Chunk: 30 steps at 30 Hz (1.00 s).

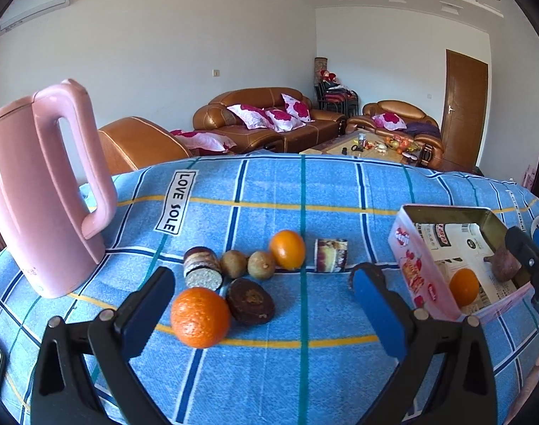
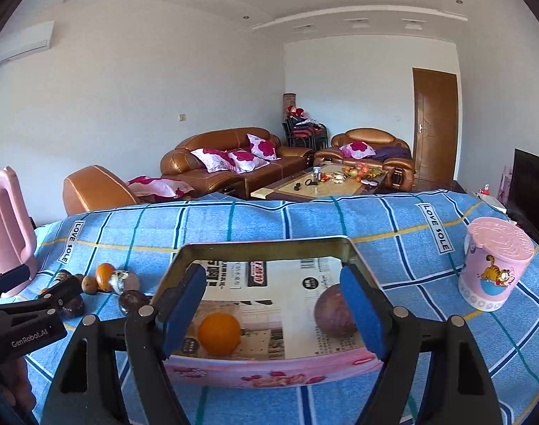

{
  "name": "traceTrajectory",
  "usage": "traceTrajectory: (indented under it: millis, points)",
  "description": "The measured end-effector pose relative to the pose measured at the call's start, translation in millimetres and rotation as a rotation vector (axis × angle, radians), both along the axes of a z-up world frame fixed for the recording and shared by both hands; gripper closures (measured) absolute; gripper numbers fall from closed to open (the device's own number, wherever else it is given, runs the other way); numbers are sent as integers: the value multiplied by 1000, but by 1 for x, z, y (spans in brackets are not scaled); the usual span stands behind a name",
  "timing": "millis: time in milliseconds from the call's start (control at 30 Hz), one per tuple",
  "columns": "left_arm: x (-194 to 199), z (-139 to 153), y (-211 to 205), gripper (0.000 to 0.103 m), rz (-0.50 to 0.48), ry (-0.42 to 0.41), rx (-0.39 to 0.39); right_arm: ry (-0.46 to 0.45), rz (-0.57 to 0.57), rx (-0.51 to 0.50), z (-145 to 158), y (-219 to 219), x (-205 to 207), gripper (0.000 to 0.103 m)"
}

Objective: Organize fruits
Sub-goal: 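Withdraw both open tools from the tin box toward the remaining fruit, then grasp a second orange with the left tool while the right grasps a dark brown fruit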

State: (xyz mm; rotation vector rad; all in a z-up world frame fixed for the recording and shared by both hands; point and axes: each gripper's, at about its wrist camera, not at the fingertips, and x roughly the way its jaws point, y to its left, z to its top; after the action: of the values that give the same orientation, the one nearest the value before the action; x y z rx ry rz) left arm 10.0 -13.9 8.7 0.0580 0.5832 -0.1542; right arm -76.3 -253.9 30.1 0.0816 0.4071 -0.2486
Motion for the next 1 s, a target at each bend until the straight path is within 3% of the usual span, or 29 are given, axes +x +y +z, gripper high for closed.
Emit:
traceTrajectory:
  millis: [400,467,667,833,900,1000]
  points:
    - [46,-36,51,2,5,295,-124,53,184,-44,-4,58,21,24]
    - [50,-40,53,8,2,319,-147,70,215,-63,-5,66,26,24]
    - [48,-40,53,12,-2,319,-144,122,315,-97,-10,83,43,24]
    - [43,-38,54,33,-46,316,-138,183,365,-144,-17,98,59,25]
    - [44,-38,52,47,-47,315,-119,206,389,-151,-20,101,64,28]
    - [45,-36,53,53,-52,319,-103,245,412,-169,-25,104,73,37]
